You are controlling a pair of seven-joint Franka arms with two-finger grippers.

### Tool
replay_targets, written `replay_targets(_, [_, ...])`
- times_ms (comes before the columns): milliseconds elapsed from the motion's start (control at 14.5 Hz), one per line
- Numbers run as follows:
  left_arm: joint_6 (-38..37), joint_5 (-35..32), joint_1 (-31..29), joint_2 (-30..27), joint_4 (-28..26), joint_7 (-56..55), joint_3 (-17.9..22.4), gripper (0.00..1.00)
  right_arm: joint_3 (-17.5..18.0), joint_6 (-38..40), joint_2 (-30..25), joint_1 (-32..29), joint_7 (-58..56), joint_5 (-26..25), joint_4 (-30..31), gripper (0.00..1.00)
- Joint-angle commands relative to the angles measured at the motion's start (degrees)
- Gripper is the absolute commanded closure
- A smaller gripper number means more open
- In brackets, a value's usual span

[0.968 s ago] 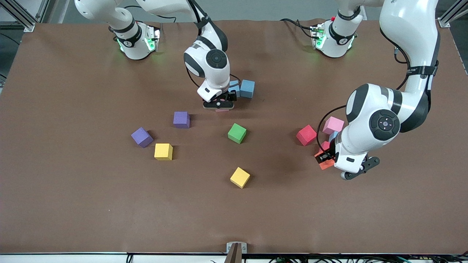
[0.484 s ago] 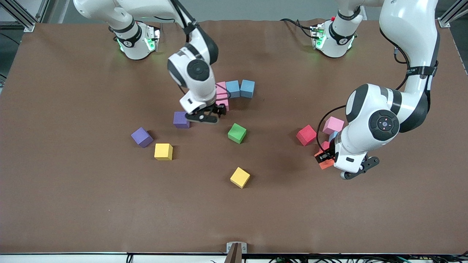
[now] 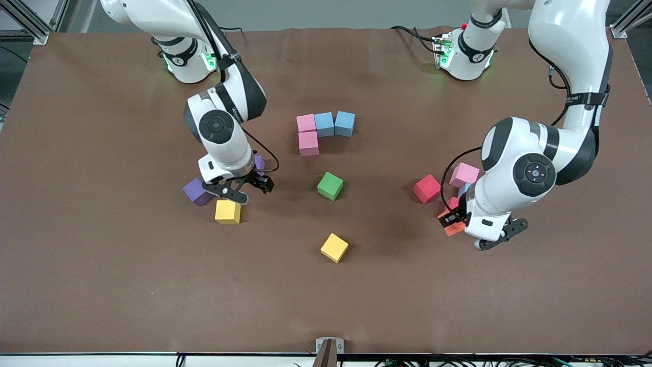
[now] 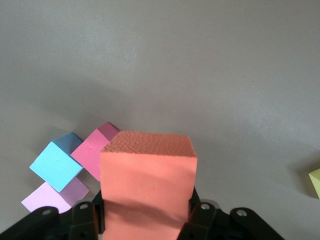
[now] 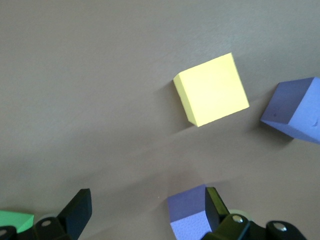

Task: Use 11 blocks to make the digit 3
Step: 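Release the pink cube and grasp the green cube with the right gripper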

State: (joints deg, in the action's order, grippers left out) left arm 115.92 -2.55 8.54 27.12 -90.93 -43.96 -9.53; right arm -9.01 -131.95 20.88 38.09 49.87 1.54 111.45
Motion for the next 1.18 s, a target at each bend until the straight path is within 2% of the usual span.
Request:
replay_targets(0, [0.54,1.05,-0.19,-0.49,-0.83,-0.94,-0.32,0.56,0.93,0.64,1.43,2.59,4.42,0.74,-4.28,0.00])
replay_targets(207, [0.63,1.05,0.25,-0.14,-0.57,-2.44,-0.32,0.56,0.93,5.38,10.55,7.07,13.05,0.83,-17.54,0.00])
replay_targets(415, [0.63,1.05,0.34,-0.05,-0.57,-2.53,-0.32,0.56,0.93,6.62,16.63,9.36,19.10,0.74,-25.82,0.00])
replay_targets(760, [0.98,1.05,0.43,0.21,-0.57,-2.53,-0.32,0.56,0.93,5.92,23.49,13.14,24.13,0.39,-30.76,0.00])
replay_targets(1106, [0.98,1.05,0.43,0.21,-0.57,-2.53,-0.32,0.56,0.93,5.74,27.28,13.94,27.11,0.48,-34.89,0.00])
